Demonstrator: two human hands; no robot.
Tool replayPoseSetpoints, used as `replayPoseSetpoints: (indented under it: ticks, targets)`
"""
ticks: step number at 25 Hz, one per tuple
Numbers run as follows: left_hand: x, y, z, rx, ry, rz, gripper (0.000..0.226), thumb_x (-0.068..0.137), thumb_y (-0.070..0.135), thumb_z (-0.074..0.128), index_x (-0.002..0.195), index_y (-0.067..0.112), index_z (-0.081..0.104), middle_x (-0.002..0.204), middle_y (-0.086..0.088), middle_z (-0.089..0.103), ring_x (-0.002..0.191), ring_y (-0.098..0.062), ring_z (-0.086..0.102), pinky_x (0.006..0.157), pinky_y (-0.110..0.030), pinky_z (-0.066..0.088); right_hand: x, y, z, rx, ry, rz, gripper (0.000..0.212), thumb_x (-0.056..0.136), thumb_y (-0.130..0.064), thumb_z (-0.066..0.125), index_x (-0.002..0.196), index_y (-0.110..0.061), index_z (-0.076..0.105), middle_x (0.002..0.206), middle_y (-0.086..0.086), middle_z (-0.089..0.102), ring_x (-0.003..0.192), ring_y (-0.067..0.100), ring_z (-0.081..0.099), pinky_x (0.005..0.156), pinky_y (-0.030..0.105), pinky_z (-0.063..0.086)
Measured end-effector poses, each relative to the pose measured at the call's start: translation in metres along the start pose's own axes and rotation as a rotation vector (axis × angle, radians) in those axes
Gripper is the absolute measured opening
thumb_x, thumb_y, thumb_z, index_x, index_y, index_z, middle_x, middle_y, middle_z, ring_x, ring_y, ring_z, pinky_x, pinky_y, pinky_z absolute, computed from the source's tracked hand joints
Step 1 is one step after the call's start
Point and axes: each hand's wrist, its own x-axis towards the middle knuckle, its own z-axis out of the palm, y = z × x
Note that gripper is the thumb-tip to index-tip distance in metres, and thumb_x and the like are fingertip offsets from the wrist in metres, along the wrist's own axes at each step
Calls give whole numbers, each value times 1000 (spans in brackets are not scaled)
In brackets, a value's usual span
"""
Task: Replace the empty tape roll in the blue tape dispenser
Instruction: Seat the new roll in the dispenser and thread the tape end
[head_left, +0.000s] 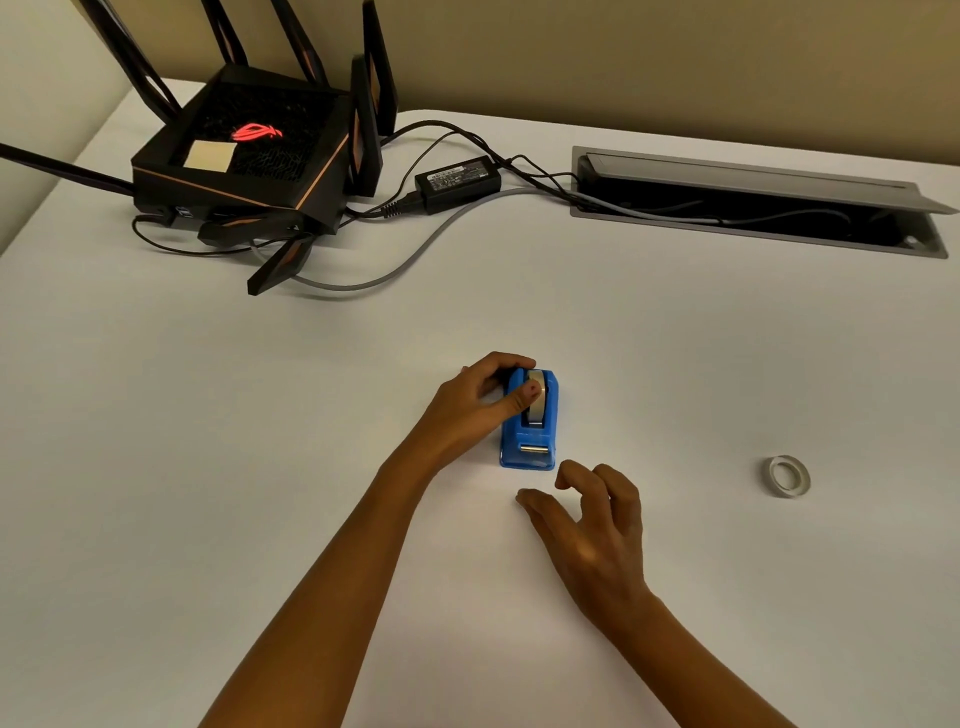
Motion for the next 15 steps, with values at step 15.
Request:
replayPoseSetpoints:
  ticks: [15]
  targets:
    - [0, -2, 3, 23, 44, 11, 32, 89, 35, 51, 118, 22, 53, 127, 1, 59, 118, -14, 52, 96, -24, 41, 14, 1, -17, -84, 145, 41, 26, 79, -36, 67, 92, -14, 76, 104, 5, 46, 94, 27, 43, 79, 35, 35]
